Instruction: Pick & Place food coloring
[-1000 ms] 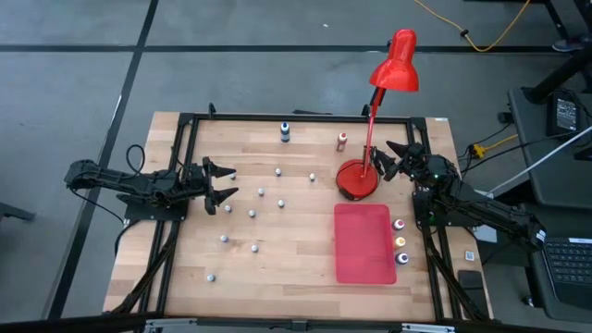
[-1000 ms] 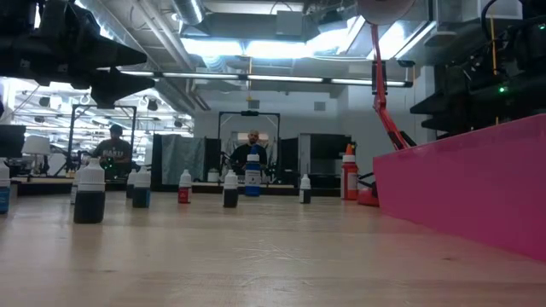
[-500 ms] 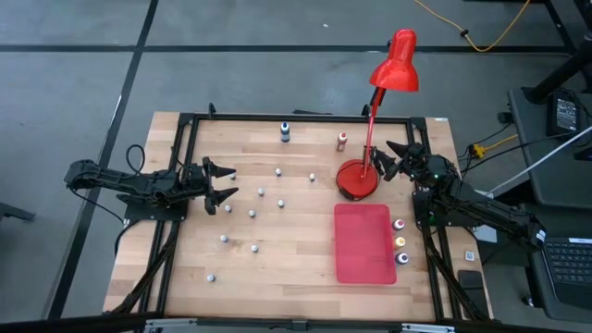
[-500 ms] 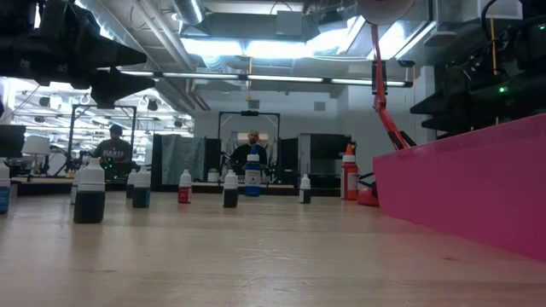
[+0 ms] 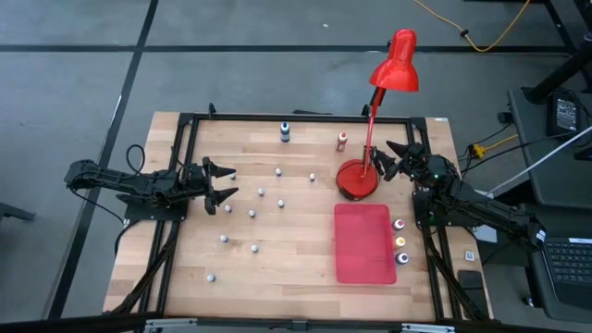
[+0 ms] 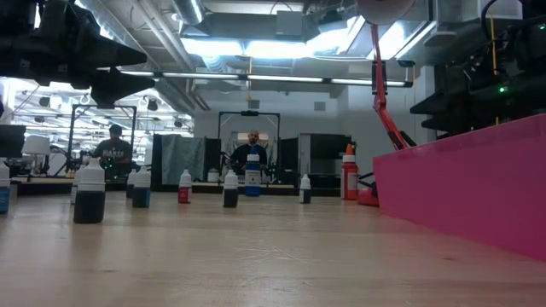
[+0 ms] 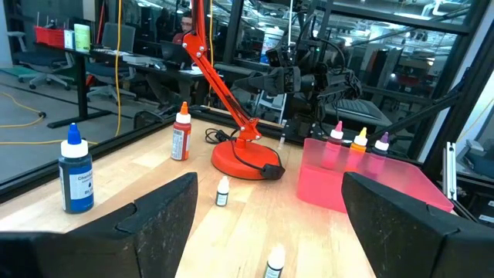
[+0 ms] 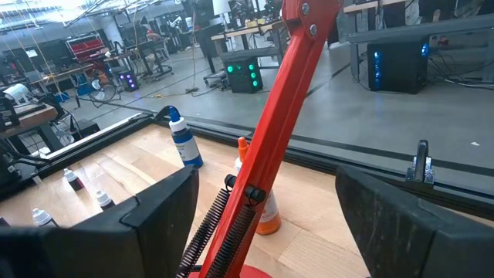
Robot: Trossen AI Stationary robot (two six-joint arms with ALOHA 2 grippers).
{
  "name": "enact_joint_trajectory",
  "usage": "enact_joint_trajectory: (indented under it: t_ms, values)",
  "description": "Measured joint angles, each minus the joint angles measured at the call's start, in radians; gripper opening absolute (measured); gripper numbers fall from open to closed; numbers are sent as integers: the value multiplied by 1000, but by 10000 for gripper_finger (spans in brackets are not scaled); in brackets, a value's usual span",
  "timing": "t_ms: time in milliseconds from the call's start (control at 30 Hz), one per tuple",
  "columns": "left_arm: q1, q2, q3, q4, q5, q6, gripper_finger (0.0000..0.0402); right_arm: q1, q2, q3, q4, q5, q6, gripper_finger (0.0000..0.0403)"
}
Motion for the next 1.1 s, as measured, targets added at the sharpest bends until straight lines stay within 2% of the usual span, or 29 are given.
enact_joint_trajectory:
  t_ms: [333,667,867,1100]
  values:
    - [0,0,0,0,0,-15,316,0,0,0,0,0,0,306]
    - [0,0,0,-4,-29,-109,316,0,0,0,0,0,0,306]
    - [0,0,0,-5,10,-221,316,0,0,0,0,0,0,306]
    - [0,0,0,-12,15,-206,316,0,0,0,0,0,0,306]
